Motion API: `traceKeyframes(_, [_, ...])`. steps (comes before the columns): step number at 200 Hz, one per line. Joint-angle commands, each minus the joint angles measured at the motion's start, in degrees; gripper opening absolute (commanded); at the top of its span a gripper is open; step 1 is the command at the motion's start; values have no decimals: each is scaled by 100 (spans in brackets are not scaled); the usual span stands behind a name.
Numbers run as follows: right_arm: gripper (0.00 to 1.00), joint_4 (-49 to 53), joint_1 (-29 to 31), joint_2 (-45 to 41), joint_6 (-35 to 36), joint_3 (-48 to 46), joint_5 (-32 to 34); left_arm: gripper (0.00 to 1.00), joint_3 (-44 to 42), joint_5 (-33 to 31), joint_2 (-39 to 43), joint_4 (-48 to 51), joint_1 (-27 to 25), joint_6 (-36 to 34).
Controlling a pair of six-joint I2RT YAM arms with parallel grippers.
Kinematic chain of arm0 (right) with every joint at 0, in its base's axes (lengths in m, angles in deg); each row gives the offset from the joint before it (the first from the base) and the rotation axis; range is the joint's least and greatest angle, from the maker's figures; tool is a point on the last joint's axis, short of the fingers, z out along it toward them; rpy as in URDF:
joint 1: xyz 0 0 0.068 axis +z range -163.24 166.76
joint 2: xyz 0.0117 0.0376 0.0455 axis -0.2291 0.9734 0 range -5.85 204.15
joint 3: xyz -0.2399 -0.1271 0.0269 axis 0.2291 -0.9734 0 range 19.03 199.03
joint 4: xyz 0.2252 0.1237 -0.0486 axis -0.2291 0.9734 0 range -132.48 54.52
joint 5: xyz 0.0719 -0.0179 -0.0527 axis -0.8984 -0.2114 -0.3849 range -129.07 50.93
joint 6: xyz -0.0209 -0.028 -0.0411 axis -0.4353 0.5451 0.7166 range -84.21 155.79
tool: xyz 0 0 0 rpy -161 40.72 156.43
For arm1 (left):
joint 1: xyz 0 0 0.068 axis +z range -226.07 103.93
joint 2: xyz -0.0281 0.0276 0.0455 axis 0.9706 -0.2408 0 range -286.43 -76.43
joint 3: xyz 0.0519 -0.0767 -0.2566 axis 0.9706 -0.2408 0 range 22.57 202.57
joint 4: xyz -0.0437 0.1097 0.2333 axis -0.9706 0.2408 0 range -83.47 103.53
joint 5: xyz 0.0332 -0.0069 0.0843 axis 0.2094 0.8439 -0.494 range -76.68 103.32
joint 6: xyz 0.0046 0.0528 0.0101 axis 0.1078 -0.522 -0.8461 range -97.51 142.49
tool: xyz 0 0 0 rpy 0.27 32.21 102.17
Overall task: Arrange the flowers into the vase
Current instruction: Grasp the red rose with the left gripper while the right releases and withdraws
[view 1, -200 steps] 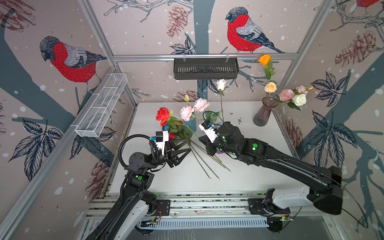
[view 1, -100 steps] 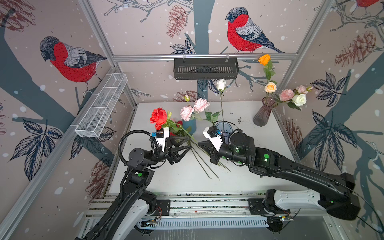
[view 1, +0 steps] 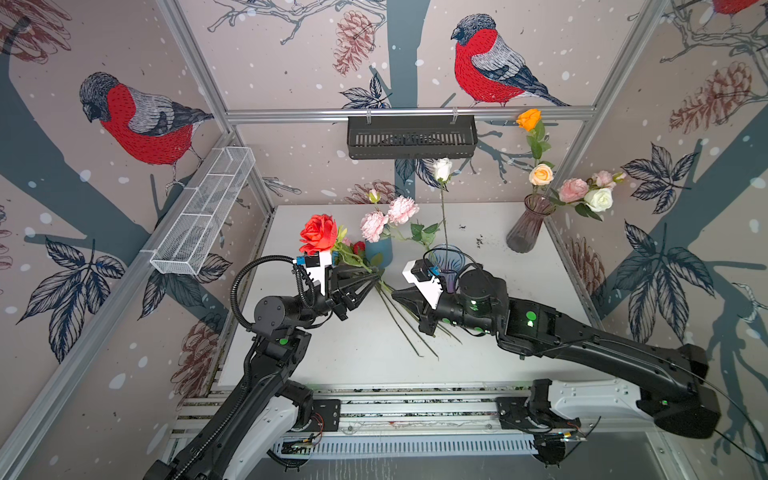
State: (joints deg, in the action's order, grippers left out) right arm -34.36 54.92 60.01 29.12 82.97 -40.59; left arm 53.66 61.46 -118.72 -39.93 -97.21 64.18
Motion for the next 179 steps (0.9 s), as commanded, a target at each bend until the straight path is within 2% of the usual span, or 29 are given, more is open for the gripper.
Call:
traceKeyframes(1, [1, -162, 13, -54, 2, 10, 99, 0, 68, 27, -40, -386, -4, 115])
traceKeyframes(27, [2, -125, 22, -145, 13, 90, 113, 0, 146, 21, 25, -165, -4, 15])
traceKeyframes(33, [10, -78, 22, -182, 37, 123, 143, 0, 179, -13, 69, -57, -4, -41])
traceKeyframes(43, [29, 26, 22, -257, 60, 182, 231, 0, 245, -49, 123, 128, -4, -136])
traceKeyframes(49, [31, 101, 22, -326, 74, 205, 328, 0, 292, -74, 140, 211, -4, -185])
traceKeyframes(77, [32, 428, 30, -974, 28, 30, 968, 0, 602, -77, -1, 347, -4, -221])
traceKeyframes(121, [37, 568, -28, -2793, -431, -1243, 2267, 0, 1309, -197, -630, 48, -114, -256])
traceKeyframes(144, [36, 888, -67, -3480, -959, -1726, 2725, 0, 1891, -343, -1192, 373, -464, -807])
traceKeyframes(179, [38, 1263, -66, -3965, -1830, -2451, 2826, 0, 3261, -621, -2403, 1683, -1164, -1988])
